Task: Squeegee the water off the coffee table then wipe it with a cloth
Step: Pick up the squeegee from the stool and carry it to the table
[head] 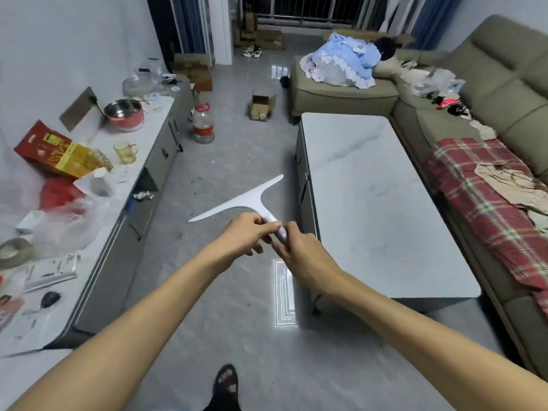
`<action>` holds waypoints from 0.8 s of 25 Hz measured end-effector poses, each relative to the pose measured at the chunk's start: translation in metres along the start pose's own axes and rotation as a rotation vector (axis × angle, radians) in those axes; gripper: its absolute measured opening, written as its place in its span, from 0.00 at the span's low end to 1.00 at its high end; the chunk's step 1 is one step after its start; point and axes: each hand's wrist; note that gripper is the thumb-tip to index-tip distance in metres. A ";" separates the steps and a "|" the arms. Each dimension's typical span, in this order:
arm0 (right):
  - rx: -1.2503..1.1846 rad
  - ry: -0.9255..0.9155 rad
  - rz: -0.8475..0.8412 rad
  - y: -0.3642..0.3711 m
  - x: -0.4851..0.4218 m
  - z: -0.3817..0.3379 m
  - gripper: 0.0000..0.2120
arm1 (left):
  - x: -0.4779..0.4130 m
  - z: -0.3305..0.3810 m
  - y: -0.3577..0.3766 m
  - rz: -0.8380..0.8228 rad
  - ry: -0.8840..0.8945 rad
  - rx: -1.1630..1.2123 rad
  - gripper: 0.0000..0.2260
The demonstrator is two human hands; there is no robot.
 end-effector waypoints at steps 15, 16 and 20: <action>-0.113 0.663 0.075 -0.159 -0.308 0.148 0.12 | -0.409 0.196 -0.028 -0.400 0.483 -0.836 0.08; -0.130 0.695 0.052 -0.167 -0.332 0.159 0.15 | -0.437 0.207 -0.026 -0.429 0.495 -0.840 0.08; -0.206 0.721 -0.033 -0.196 -0.428 0.220 0.23 | -0.546 0.240 -0.015 -0.516 0.502 -0.873 0.11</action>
Point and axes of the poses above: each hand's wrist, its own x-axis away from the middle knuckle, its own y-axis out of the palm, z = x × y, and after that the axes turned 2 degrees about z, right-handed
